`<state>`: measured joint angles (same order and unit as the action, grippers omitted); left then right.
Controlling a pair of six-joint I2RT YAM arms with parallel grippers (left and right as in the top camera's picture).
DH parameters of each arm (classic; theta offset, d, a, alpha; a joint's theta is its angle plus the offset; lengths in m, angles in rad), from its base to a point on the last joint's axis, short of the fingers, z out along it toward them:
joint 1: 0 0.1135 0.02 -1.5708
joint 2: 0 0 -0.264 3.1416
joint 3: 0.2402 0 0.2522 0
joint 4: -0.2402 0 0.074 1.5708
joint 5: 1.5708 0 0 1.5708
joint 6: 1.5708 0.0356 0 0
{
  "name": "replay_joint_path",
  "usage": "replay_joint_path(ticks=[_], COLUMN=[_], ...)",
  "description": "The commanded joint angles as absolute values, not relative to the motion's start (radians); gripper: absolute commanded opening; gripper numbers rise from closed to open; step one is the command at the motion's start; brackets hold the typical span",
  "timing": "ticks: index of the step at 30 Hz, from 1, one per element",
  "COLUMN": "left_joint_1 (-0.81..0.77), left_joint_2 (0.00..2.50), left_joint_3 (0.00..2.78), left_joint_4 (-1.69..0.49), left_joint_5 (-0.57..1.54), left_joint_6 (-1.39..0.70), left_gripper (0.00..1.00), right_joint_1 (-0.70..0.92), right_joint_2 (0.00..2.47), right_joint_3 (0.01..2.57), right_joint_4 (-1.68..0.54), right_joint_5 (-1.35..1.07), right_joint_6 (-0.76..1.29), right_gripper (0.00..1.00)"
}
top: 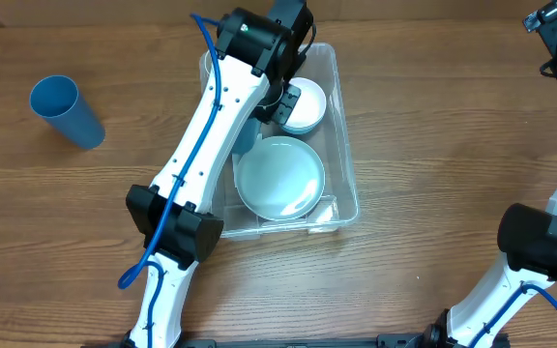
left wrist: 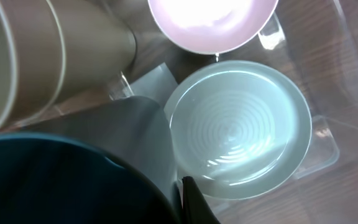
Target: Pack container
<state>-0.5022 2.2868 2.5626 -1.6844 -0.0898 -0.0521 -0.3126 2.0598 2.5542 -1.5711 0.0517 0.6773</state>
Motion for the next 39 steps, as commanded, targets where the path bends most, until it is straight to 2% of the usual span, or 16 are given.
replay_joint_path(ticks=[1,19,21,22,25,28,30,31,34,38,39], left_joint_1=[-0.502,-0.447,-0.447,-0.447,-0.447,-0.447,-0.447,-0.447,-0.447,-0.448,-0.448], left_joint_2=[2.28,2.28,2.28,2.28,2.28,2.28,2.279,2.279,2.275,2.275,2.275], left_joint_3=[2.501,2.477,2.477,2.477,2.477,2.477,2.479,2.491,2.562,2.777,2.842], left_joint_4=[-1.654,-1.599,-1.599,-1.599,-1.599,-1.592,-1.583,-1.584,-1.596,-1.66,-1.689], left_joint_5=[-0.081,-0.169,-0.169,-0.171,-0.176,-0.171,-0.164,-0.164,-0.155,-0.126,-0.126], left_joint_6=[-0.156,-0.187,-0.183,-0.179,-0.18,-0.18,-0.18,-0.18,-0.179,-0.18,-0.18], left_gripper=[0.04,0.04,0.27,0.32,0.34,0.25,0.3,0.36,0.46,0.61,0.62], right_joint_1=[-0.314,-0.314,-0.314,-0.314,-0.314,-0.314,-0.314,-0.314,-0.314,-0.314,-0.314], right_joint_2=[2.043,2.043,2.043,2.043,2.043,2.043,2.043,2.043,2.043,2.043,2.043], right_joint_3=[2.569,2.569,2.569,2.569,2.569,2.569,2.569,2.569,2.569,2.569,2.569], right_joint_4=[-1.57,-1.57,-1.57,-1.57,-1.57,-1.57,-1.57,-1.57,-1.57,-1.57,-1.57], right_joint_5=[0.058,0.058,0.058,0.058,0.058,0.058,0.058,0.058,0.058,0.058,0.058], right_joint_6=[0.682,0.682,0.682,0.682,0.682,0.682,0.682,0.682,0.682,0.682,0.682], right_gripper=[1.0,1.0,1.0,1.0,1.0,1.0,1.0,1.0,1.0,1.0,1.0])
